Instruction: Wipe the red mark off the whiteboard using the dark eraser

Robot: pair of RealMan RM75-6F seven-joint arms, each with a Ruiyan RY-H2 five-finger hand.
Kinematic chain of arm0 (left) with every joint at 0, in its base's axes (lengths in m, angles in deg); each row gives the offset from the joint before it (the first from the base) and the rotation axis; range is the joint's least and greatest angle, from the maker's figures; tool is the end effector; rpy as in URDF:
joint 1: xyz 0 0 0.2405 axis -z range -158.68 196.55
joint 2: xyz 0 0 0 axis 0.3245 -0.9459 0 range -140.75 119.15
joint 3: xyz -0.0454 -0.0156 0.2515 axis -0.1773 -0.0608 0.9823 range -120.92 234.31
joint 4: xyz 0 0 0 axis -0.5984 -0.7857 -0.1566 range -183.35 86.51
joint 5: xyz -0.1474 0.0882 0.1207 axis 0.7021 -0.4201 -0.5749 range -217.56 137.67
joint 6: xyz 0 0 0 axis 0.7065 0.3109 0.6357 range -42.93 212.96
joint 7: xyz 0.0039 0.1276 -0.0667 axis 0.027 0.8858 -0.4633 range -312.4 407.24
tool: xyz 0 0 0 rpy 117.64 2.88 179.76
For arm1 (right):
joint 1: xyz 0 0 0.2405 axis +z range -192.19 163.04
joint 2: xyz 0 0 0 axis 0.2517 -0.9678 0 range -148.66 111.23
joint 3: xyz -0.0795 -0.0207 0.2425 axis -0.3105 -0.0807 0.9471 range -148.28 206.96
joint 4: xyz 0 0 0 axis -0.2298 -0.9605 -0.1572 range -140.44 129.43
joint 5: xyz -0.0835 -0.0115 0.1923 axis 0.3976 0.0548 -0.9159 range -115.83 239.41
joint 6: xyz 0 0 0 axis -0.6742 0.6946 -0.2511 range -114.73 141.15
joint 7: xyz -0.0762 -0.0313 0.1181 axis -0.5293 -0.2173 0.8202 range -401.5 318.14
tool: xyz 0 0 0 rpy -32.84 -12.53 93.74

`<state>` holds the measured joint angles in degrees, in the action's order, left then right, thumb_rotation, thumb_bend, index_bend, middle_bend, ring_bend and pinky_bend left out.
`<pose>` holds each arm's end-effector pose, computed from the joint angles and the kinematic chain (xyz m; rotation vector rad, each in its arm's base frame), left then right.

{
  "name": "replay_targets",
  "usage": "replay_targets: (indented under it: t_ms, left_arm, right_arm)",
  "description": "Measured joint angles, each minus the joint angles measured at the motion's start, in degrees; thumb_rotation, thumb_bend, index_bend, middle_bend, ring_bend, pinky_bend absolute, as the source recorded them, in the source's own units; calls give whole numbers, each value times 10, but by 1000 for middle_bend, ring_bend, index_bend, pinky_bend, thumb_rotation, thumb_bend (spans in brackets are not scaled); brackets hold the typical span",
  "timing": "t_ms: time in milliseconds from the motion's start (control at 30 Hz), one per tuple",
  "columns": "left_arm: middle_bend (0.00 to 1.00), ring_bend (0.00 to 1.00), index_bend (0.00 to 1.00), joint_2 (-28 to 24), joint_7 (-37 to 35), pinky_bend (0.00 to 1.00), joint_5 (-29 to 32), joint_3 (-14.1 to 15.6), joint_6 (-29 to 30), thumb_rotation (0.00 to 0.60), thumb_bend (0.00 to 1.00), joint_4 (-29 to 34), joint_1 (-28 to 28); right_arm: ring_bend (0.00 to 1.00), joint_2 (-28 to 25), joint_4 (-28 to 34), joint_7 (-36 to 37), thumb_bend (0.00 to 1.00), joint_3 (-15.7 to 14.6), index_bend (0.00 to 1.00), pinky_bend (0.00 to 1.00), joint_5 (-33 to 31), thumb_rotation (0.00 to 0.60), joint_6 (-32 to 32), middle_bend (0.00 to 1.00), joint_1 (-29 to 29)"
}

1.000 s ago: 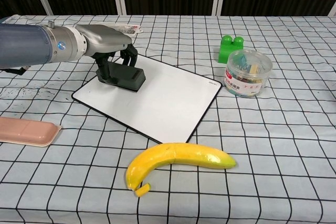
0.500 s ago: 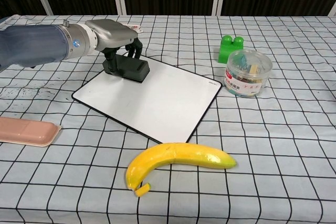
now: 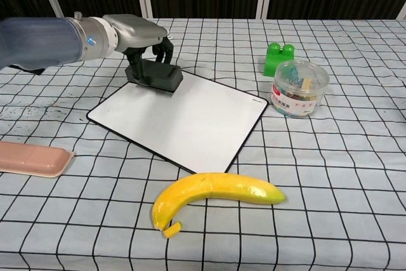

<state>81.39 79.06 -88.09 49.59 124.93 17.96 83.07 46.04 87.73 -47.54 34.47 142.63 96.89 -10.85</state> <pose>-0.0965 0.4319 -0.0345 -2.0577 -0.6168 -0.6099 -0.3203 -0.1822 0.1611 1.3171 -0.8903 0.8033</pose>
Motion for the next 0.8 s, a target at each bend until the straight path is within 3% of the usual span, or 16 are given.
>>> replay_targets:
  t_ms: [233, 367, 600, 800]
  left_arm:
    - [465, 236, 481, -131, 34, 316, 5, 22, 32, 600, 275, 120, -23]
    - [464, 236, 481, -185, 26, 316, -9, 43, 43, 600, 275, 159, -52]
    - [463, 236, 481, -208, -42, 316, -77, 70, 49, 600, 275, 143, -99]
    - [464, 236, 481, -197, -116, 316, -140, 87, 50, 600, 275, 64, -133]
  right_arm:
    - [168, 0, 3, -3, 31, 0, 0, 182, 1, 600, 4, 73, -1]
    - [168, 0, 6, -5, 31, 0, 0, 183, 3, 600, 9, 73, -3]
    - [168, 1, 7, -6, 31, -1, 0, 183, 4, 600, 10, 73, -4]
    - [168, 0, 7, -5, 31, 0, 0, 183, 1, 600, 8, 73, -4]
